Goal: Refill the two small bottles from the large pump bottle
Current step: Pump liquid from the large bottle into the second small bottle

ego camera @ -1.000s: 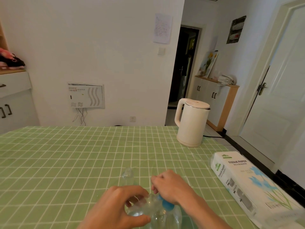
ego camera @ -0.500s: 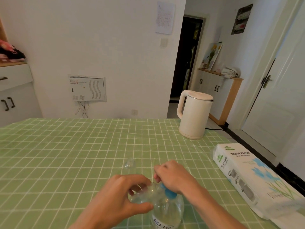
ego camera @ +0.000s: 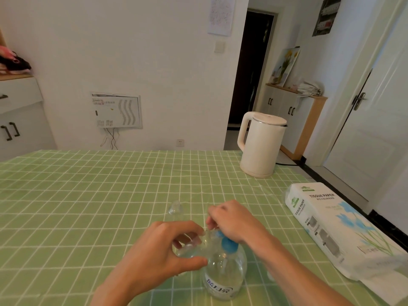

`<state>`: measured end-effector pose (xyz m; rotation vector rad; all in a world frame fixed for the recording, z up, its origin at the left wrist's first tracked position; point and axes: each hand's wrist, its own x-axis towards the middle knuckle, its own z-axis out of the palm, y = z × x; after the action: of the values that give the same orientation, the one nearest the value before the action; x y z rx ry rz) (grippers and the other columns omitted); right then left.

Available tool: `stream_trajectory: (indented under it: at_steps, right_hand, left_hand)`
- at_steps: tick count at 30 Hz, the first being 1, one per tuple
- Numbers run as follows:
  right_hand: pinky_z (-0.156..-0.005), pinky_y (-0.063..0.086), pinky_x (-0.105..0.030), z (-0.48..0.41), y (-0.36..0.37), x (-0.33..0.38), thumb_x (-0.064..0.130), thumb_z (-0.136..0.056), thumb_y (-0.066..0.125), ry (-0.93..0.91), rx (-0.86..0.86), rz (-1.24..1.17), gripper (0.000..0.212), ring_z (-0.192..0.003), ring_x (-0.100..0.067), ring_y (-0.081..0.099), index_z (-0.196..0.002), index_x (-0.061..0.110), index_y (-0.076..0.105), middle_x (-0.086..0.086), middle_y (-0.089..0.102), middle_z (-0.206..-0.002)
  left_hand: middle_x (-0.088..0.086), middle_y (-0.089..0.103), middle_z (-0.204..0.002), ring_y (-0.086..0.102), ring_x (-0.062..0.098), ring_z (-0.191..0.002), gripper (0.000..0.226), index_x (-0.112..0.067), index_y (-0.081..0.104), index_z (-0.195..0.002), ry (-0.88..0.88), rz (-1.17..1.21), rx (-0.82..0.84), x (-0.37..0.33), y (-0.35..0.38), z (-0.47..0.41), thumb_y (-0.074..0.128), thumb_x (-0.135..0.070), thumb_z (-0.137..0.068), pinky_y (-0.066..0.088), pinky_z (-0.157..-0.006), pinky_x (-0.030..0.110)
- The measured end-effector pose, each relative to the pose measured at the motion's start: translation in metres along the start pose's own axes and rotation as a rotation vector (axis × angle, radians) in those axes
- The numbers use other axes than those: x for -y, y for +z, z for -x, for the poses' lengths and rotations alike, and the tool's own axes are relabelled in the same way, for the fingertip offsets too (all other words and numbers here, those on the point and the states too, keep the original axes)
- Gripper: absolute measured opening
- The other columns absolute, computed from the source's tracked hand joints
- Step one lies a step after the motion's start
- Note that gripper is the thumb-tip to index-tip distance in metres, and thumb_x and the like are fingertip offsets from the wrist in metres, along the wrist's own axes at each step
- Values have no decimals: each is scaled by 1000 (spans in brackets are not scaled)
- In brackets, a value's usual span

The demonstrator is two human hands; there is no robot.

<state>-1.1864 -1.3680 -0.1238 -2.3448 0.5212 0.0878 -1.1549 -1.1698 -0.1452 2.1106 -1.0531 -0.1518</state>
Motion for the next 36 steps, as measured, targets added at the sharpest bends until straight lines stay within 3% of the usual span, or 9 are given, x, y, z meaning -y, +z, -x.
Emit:
stream_trajectory:
  at_steps: [3,7,10,13,15,18,24,29,36]
  right_hand:
    - [-103,57,-48,3,2,0,32,-103,51,11,42,-3,44,-107,-35,77,-99,1,81,-13,83,-105]
    - [-102,57,-51,1,1,-1,32,-103,51,-8,41,-4,46,-92,-33,76,-104,-5,78,-18,82,-108]
    - [-94,58,-51,1,-3,2,33,-102,51,-17,31,8,48,-79,-20,56,-100,-9,74,-23,78,-116]
    - [-73,51,-39,-1,-6,3,36,-100,53,-37,10,70,39,-73,-20,51,-77,6,66,-20,79,-116]
    - [-88,59,-43,-3,-4,2,34,-100,53,-22,11,28,43,-77,-20,60,-85,0,73,-16,81,-111]
    - [-105,56,-44,-1,0,1,28,-103,52,13,46,-28,37,-99,-22,75,-94,10,84,-6,83,-103]
    - [-105,56,-50,1,1,-1,30,-102,51,6,26,-13,41,-108,-36,75,-102,2,81,-14,82,-107]
    - [-101,57,-53,-2,-3,1,34,-99,53,-27,-11,27,47,-82,-24,64,-95,-8,73,-19,79,-117]
    - [-104,56,-52,-1,4,-3,28,-101,52,12,20,-36,42,-111,-39,73,-104,-3,79,-17,82,-109]
  left_hand:
    - [-31,74,-99,68,-9,-95,42,-41,74,-111,-13,-27,9,2,1,1,81,-59,-74,56,-83,15]
    - [-32,73,-98,69,-8,-94,44,-41,74,-109,-10,-5,2,0,1,2,78,-62,-71,55,-82,14]
    - [-37,70,-101,69,-9,-94,44,-41,74,-108,-7,19,-11,-1,1,2,76,-62,-69,54,-82,13]
    - [-37,71,-100,70,-8,-94,47,-42,73,-108,-11,29,-20,-1,1,2,76,-64,-67,54,-82,13]
    - [-35,72,-100,70,-7,-94,48,-42,74,-109,-12,27,-20,-1,0,2,76,-65,-68,54,-83,13]
    - [-27,76,-96,71,-5,-93,40,-39,75,-108,-17,2,11,-1,0,0,81,-56,-72,56,-84,17]
    - [-23,76,-94,71,-8,-92,38,-39,74,-109,-11,-6,11,-3,1,2,86,-50,-74,56,-85,16]
    - [-25,76,-96,71,-7,-94,40,-38,74,-109,-23,32,-12,-3,1,2,85,-51,-73,56,-85,16]
    - [-25,76,-95,70,-7,-93,39,-37,75,-108,-13,-1,2,-1,2,0,82,-52,-72,56,-83,15]
